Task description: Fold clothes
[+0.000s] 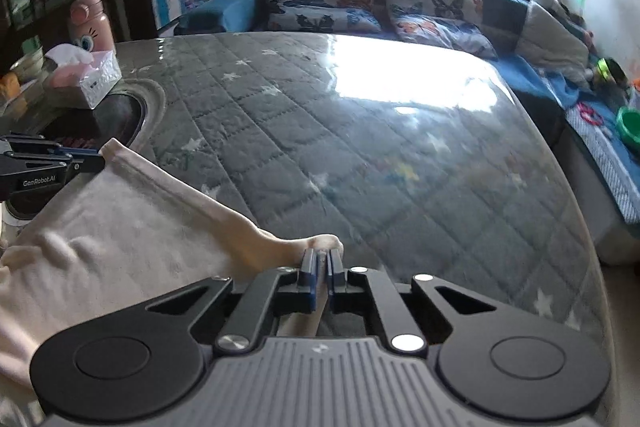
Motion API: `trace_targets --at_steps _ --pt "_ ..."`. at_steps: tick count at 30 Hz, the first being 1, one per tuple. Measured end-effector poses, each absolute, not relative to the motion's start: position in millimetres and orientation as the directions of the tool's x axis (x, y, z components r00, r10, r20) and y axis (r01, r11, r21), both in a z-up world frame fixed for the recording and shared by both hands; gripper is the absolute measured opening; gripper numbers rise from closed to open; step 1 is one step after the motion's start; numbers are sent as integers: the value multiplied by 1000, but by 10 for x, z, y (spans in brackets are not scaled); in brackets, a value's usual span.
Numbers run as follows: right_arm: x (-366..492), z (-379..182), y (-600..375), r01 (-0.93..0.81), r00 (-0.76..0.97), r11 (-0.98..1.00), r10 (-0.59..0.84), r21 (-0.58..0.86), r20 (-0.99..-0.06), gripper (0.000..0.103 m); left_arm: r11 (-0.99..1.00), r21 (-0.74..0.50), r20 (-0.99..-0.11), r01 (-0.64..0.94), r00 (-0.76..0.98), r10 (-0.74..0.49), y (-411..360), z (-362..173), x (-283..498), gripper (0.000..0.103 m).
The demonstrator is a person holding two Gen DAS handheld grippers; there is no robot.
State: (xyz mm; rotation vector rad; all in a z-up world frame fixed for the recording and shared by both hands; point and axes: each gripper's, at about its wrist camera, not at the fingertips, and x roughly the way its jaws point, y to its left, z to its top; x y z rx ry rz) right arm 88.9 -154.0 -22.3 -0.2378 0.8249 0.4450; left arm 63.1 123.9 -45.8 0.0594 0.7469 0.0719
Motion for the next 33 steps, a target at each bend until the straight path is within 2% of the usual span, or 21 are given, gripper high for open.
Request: trace_targets --at_steps 9,12,16,18,20,22,24,31,33 --pt "1387 39 -945 -498 686 863 327 -90 -650 4 967 59 -629 -249 743 230 1759 -276 696 2" --pt "1487 43 -863 -503 680 860 331 -87 -654 10 961 66 -646 -270 722 247 1864 -311 709 4" --pt "1540 61 -934 -493 669 866 317 -82 -672 10 958 61 -662 -282 707 250 1951 -339 670 7" --pt "1511 65 -1101 -473 666 876 287 -92 -689 10 964 46 -663 -261 715 225 1904 -320 591 14" --pt "1473 54 -1301 -451 656 887 253 -100 -711 10 977 34 -656 -211 732 181 1781 -275 485 17" --pt "1415 29 -1502 -430 646 897 230 -98 -728 10 990 19 -648 -139 752 118 1602 -220 334 27" --pt "1325 14 -1720 -400 645 911 204 -98 -736 11 998 6 -639 -66 768 54 1423 -165 184 41" --pt "1181 -48 -2256 -309 641 950 173 -45 -748 16 979 -23 -632 203 756 -172 686 -68 -372 51" --pt "1183 -77 -2311 -288 644 956 155 -50 -749 23 964 -16 -631 266 745 -216 482 -67 -509 54"
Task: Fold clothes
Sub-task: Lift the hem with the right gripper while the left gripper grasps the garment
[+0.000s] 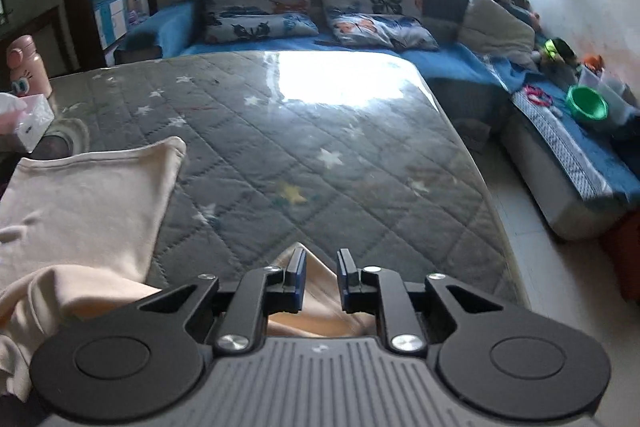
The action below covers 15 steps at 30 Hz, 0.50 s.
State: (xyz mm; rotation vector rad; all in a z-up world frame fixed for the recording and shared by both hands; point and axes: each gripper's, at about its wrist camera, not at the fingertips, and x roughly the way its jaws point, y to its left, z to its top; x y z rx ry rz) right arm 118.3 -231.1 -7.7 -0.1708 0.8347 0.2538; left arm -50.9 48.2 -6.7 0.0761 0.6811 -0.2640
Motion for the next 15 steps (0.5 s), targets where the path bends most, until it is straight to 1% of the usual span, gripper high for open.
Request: trace_targets --at_steps 3,6,11,13,14,15 --pt "1160 -130 -2451 -251 638 967 141 -31 -757 26 945 10 -638 328 730 -247 229 -123 -635 56" --pt "1112 -226 -2585 -222 621 975 137 -6 -772 27 935 37 -657 354 713 -244 61 -228 -636 56" --pt "1095 -384 -2722 -181 599 980 177 83 -781 27 936 81 -676 342 709 -200 -39 -367 -595 56" --pt "1096 -410 -2724 -183 607 978 189 96 -772 27 938 89 -682 335 706 -188 -39 -399 -590 56" --pt "1098 -415 -2714 -187 610 978 193 96 -769 23 938 95 -683 333 708 -182 -40 -410 -587 56" --pt "1111 -412 -2701 -193 611 977 196 95 -767 16 938 104 -680 332 712 -177 -42 -415 -586 56"
